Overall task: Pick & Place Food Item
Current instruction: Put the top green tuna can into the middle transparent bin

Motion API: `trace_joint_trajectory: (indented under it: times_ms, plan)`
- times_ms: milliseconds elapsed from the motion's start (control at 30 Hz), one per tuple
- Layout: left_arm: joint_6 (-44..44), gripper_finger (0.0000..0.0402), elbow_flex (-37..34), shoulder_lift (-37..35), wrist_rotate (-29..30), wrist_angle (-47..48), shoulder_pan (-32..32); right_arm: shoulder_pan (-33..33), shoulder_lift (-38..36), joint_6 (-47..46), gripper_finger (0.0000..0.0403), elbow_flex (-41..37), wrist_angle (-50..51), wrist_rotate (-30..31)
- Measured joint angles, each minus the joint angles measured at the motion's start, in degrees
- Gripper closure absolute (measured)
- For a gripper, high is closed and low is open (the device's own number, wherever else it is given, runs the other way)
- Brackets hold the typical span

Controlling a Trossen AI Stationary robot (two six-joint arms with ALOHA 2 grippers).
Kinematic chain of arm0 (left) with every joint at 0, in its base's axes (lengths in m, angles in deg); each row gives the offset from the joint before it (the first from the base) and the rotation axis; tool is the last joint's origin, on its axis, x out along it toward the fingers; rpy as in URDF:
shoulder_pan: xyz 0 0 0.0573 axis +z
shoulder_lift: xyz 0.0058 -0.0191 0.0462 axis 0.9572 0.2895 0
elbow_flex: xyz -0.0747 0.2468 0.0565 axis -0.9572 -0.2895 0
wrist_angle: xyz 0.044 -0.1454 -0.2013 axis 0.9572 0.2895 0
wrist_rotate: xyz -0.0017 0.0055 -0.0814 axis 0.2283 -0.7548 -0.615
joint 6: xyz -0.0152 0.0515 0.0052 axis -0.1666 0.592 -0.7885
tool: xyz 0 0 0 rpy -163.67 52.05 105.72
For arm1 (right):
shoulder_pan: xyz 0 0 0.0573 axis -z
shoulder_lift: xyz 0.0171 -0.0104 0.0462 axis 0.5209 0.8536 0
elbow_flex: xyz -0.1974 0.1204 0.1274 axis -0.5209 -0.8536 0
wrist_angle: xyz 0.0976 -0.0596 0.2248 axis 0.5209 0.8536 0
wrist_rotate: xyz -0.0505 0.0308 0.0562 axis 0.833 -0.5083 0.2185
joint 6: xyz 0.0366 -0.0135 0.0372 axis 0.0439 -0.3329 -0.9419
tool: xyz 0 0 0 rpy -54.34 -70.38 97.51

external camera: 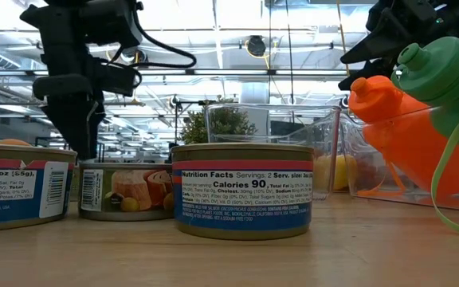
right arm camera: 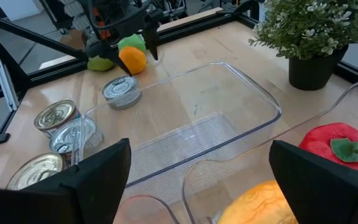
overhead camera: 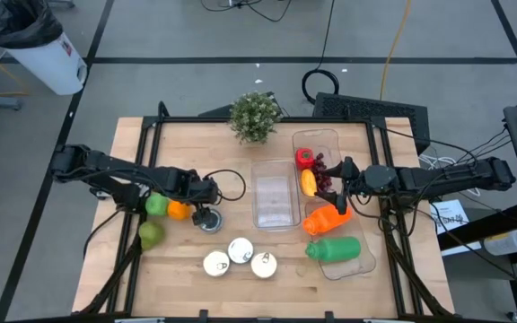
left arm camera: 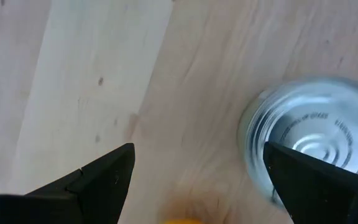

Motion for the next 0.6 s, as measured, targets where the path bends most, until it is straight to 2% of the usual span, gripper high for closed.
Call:
trace_joint_trajectory:
  times_ms: [333, 600]
  plan:
    - [0.1, 0.0041, -0.2, 0.0, 1.2, -0.5, 0.0, 0.0, 0.0, -0.1, 0.0041, 0.0, 0.0, 0.0]
    - [0.1, 0.0041, -0.2, 3.2, 1.0, -1.1, 0.0, 0.0, 0.0, -0.1, 0.0041, 0.0, 0.0, 0.0]
